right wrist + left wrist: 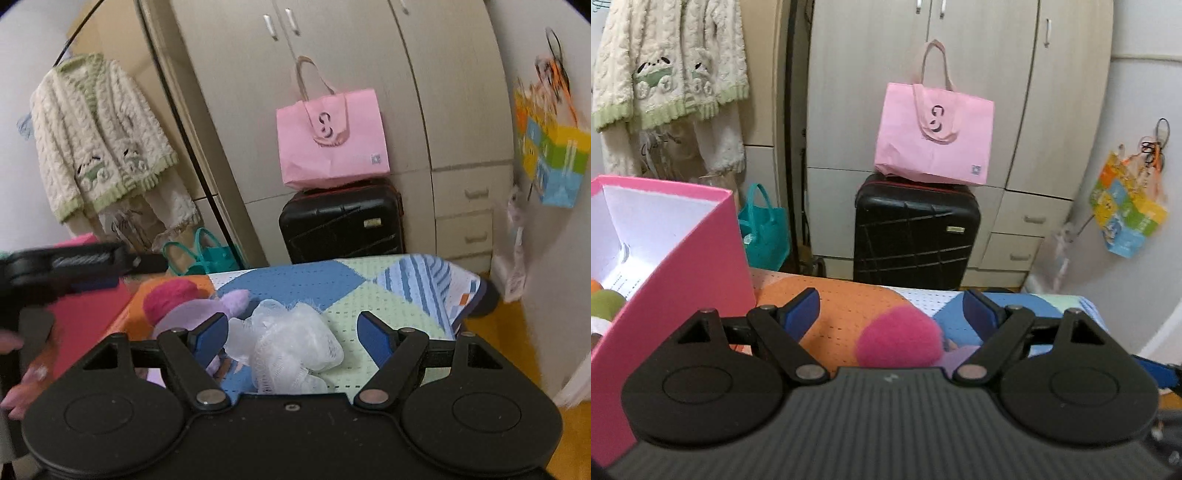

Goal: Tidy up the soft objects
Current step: 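Close the left gripper on the red pompom while the right gripper closes on the white mesh puff, then carry the pompom and mesh puff with both grippers over the pink box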

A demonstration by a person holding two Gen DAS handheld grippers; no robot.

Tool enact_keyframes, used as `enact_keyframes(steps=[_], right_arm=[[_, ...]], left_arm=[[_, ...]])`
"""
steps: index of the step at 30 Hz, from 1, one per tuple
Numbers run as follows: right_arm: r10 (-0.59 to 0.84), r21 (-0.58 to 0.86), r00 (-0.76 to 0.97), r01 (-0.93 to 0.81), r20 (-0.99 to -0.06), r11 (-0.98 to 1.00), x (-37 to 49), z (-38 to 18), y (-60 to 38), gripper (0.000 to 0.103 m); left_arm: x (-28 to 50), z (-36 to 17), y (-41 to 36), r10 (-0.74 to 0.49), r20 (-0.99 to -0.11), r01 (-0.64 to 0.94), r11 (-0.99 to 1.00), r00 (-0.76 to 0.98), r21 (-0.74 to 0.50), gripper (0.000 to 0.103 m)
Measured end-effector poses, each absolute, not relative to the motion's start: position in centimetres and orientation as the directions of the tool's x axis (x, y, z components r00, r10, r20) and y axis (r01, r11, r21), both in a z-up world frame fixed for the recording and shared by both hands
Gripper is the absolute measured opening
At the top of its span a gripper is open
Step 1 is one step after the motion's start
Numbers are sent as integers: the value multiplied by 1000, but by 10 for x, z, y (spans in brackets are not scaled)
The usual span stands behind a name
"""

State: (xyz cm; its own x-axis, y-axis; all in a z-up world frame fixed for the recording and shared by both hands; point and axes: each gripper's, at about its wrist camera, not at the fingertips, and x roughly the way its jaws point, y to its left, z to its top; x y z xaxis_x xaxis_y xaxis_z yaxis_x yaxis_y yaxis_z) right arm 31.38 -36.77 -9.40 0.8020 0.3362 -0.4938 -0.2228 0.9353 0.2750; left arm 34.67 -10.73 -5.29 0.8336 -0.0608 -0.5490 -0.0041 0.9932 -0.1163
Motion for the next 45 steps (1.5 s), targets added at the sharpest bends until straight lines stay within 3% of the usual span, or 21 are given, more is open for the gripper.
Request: enact_keyframes(steps=[9,11,13,17,31,45], right_arm=[[328,202,787,-260,-522,944,315,-106,-350,76],[329,204,790,-260,-517,944,313,-107,-351,59],[327,202,793,-259,-514,945,312,-107,-351,45],[343,185,780,-289,-523,939,310,-108,-347,35],[277,154,832,-231,-481,961,272,-90,-341,30],[273,240,850,-179,-450,954,219,-82,-343,30]], left_arm=[[366,-90,-92,-105,-660,-32,981,744,-192,81],[364,-93,-89,-103,-650,-39,979,753,-200,75],[363,-95,-92,-91,-652,-21,987,753,-162,51],[359,-93,-92,-100,-654,-3,988,750,-155,47],[291,-64,-70,-141,-556,42,981,819,-188,46],[219,-50,-71,-242,-568,163,969,787,-187,46]])
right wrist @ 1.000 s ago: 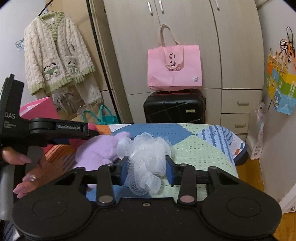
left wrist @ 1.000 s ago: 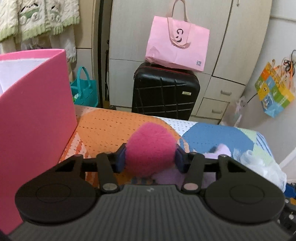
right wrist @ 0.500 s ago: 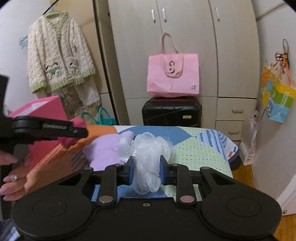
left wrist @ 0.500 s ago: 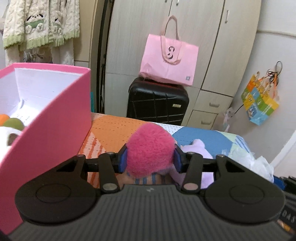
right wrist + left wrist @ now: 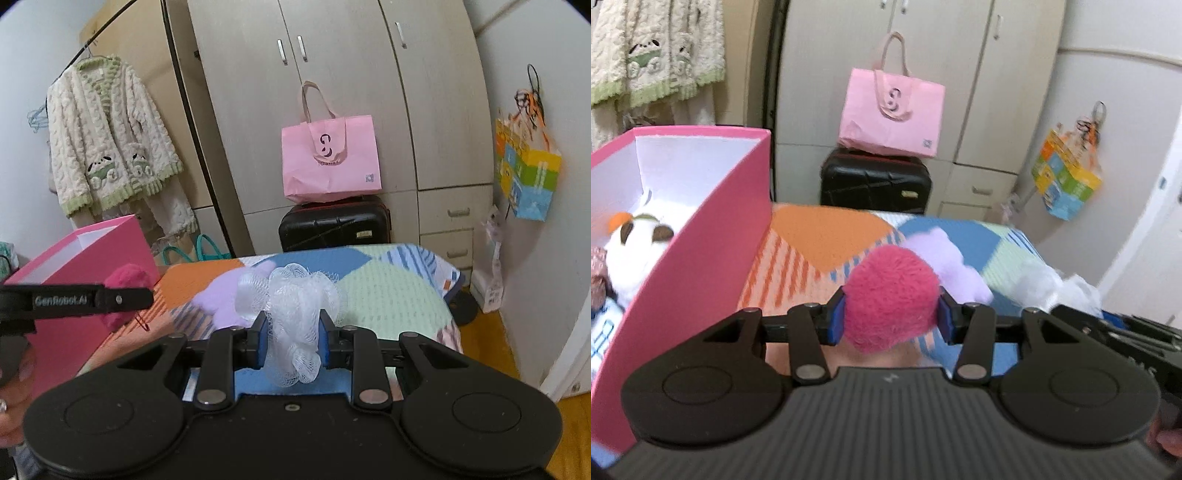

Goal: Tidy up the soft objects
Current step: 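Carry the pompom and mesh puff with both grippers over the pink box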

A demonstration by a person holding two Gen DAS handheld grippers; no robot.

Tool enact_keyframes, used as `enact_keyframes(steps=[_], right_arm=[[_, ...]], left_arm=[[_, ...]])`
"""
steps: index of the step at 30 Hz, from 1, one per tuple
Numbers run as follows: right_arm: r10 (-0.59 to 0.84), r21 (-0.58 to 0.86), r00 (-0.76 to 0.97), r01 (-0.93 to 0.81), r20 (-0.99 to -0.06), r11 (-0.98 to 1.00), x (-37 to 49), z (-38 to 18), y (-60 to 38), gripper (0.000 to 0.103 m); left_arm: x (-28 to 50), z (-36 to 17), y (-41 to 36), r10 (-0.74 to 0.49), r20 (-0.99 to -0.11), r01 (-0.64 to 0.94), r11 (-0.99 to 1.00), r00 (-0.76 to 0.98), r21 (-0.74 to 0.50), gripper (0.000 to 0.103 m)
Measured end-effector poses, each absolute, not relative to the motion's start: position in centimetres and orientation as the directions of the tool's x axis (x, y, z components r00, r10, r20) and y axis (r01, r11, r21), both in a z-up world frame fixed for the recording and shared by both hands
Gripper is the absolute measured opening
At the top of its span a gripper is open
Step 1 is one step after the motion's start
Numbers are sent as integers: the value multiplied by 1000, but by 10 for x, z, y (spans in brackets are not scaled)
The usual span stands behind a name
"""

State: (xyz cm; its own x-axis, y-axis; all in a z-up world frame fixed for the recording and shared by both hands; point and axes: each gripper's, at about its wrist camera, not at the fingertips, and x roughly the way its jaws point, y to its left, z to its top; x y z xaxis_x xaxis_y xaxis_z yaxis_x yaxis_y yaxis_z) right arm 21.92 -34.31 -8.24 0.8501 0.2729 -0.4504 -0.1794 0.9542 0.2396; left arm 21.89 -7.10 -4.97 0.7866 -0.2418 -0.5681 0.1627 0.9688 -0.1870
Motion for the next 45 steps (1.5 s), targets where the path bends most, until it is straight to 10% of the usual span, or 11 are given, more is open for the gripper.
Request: enact_keyframes(steps=[26,45], right_arm=[[315,261,828,-212,-464,942,90,-64,-294,31],[469,267,801,-392,-372,880,50,-18,-232,31]], left_arm=[[103,-48,-40,-325,-590,292,944,739,-155,46],[42,10,54,-273,-448,225,961,851,-158,46]])
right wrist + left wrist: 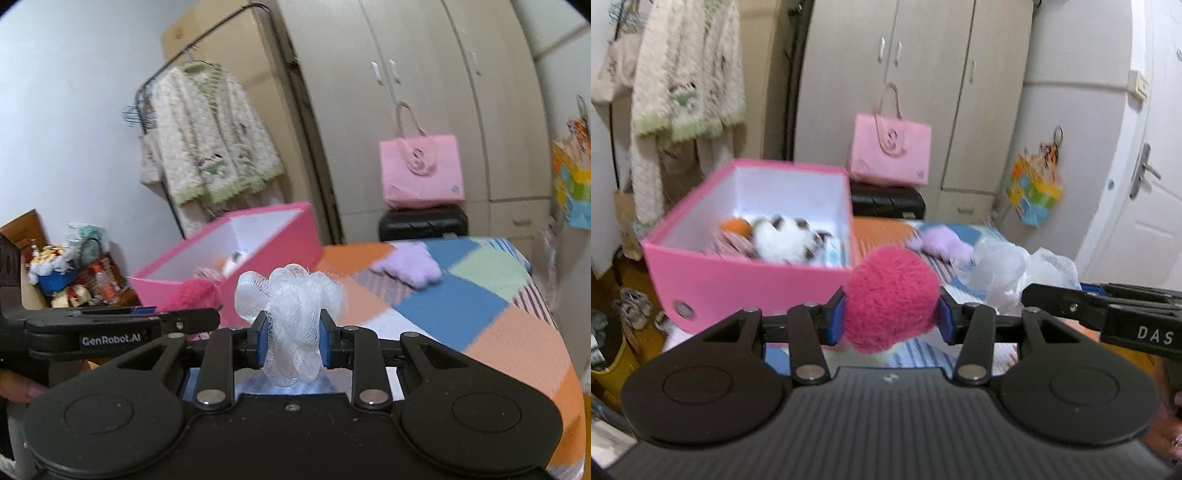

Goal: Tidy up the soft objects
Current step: 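Carry the pompom and mesh puff with both grippers over the pink box, then open both grippers to drop the pompom and mesh puff into the box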

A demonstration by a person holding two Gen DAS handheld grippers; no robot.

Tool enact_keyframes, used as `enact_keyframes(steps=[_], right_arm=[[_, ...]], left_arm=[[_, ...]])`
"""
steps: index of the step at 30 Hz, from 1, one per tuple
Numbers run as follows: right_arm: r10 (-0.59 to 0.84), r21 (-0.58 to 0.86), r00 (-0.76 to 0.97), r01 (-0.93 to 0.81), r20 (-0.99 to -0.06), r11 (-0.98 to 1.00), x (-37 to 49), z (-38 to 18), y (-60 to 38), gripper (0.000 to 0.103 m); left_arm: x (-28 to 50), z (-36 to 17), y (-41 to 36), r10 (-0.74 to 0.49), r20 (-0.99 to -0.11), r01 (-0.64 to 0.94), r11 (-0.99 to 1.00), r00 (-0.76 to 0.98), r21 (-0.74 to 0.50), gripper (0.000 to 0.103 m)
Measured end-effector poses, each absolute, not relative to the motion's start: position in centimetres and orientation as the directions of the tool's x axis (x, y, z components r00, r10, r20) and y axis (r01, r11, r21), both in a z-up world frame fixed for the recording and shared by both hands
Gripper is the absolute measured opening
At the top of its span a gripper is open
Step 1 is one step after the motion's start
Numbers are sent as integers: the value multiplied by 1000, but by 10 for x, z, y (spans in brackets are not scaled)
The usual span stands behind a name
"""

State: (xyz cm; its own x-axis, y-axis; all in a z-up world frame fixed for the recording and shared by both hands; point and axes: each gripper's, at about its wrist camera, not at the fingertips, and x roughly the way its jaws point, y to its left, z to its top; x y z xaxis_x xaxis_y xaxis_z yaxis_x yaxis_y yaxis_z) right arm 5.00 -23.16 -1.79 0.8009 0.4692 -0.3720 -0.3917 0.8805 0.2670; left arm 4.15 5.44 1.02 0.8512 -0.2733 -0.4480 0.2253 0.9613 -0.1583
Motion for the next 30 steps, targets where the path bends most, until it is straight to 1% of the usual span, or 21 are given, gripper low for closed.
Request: enact_keyframes(steps=[5,9,13,19,22,27,30], right_arm=[[551,296,751,-467,-364,833,68,-4,-214,31],[569,258,733,-507,-372,822,86,3,-190,31],[593,219,704,-555,-390,803,108,7,-165,31],[593,129,687,-602,-420,788,130,8,-122,31],[614,137,655,-627,-439,767,144,9,-107,31],[607,175,622,-613,-495,771,180,1,-91,32],[588,171,620,-598,-519,783,196,-5,-83,32]], left_arm=[[45,21,76,-236,-421,190,970,876,-150,46],[56,22,99,-219,-425,156,971,878,-180,46],[76,23,112,-179,-433,122,980,883,-156,47],[108,26,131,-147,-469,102,988,871,-120,47],[127,24,137,-126,-481,89,991,867,-99,47],[158,17,140,-102,-517,86,995,850,-54,47],[169,10,142,-105,-544,92,994,832,-52,47]])
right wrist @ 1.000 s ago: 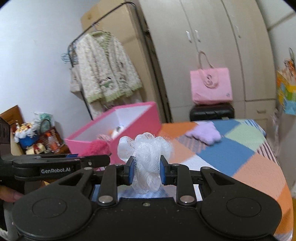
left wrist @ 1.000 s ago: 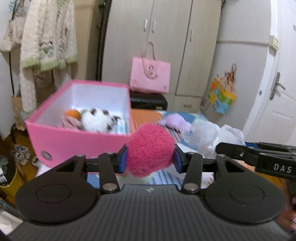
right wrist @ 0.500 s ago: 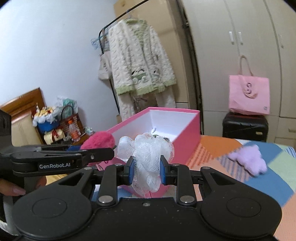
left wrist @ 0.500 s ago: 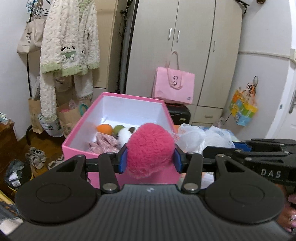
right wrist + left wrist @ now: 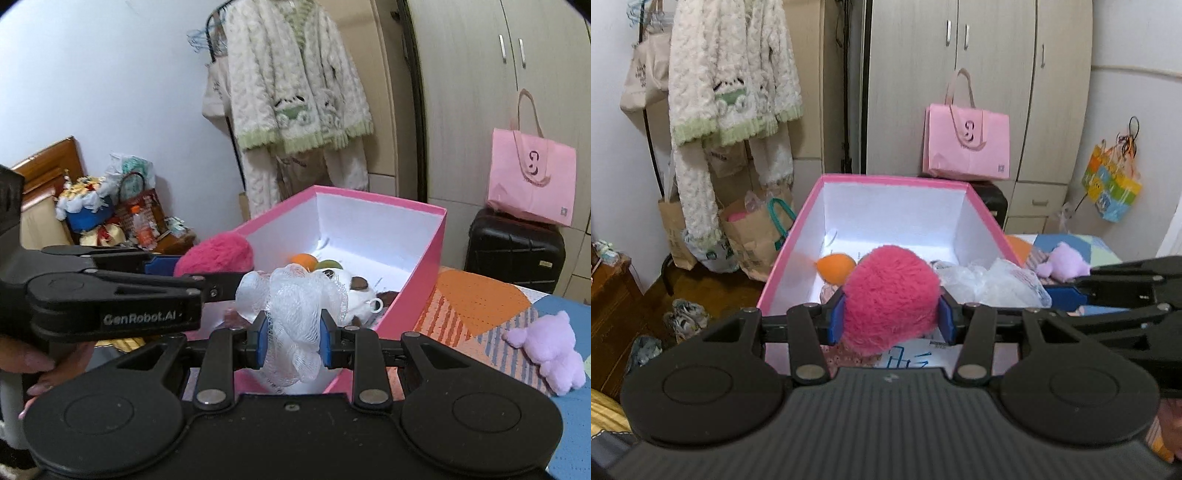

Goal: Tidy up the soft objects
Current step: 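Open both grippers to drop the pompom and mesh puff into the box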

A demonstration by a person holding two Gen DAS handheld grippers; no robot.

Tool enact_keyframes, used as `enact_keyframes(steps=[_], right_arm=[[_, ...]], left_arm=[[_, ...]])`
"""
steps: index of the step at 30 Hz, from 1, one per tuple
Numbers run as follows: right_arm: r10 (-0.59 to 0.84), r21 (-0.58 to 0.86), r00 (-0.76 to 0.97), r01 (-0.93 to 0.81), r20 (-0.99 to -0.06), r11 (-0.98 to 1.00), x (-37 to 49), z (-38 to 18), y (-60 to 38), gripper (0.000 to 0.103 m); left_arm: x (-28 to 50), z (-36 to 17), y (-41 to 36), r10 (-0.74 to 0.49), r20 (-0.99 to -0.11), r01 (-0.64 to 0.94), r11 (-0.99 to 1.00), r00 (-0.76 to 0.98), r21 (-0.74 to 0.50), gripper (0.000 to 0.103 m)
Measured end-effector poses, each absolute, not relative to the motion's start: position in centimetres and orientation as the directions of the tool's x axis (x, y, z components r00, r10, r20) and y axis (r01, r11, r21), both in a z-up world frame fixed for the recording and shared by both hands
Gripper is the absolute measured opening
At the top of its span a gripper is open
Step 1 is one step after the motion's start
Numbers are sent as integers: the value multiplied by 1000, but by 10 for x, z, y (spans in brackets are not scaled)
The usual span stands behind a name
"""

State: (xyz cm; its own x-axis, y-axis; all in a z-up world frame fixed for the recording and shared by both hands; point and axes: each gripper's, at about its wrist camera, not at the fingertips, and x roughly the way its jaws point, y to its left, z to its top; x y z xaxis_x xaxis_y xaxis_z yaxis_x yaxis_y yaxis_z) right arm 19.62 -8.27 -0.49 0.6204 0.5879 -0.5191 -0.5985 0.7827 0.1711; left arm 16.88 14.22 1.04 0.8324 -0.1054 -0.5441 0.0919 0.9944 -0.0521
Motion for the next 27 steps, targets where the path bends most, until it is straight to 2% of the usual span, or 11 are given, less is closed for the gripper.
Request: enact_keyframes(steps=[4,11,15,17,19,27], right_arm=[[561,142,613,-595,-557,791,207,-13,-73,33],[523,108,604,-588,-602,802,216,-15,-62,41],[514,106,593,-586,-620,804,217,-14,-61,43],[506,93,597,-585,-623,805,215,-12,-60,48],[504,89,599,-585,-623,806,211,-10,-60,56],[508,57,622,-598,-596,799,189,6,-62,65]], left_arm=[[178,3,144,-98,-568,89,995,817,-43,48],[180,1,148,-81,-588,73,997,805,-37,51],[177,2,153,-66,-586,53,998,807,-40,59],[174,5,155,-60,-578,48,998,814,-36,65],[170,9,157,-73,-574,56,997,815,-47,67],[143,30,161,-123,-566,102,992,815,-69,73]])
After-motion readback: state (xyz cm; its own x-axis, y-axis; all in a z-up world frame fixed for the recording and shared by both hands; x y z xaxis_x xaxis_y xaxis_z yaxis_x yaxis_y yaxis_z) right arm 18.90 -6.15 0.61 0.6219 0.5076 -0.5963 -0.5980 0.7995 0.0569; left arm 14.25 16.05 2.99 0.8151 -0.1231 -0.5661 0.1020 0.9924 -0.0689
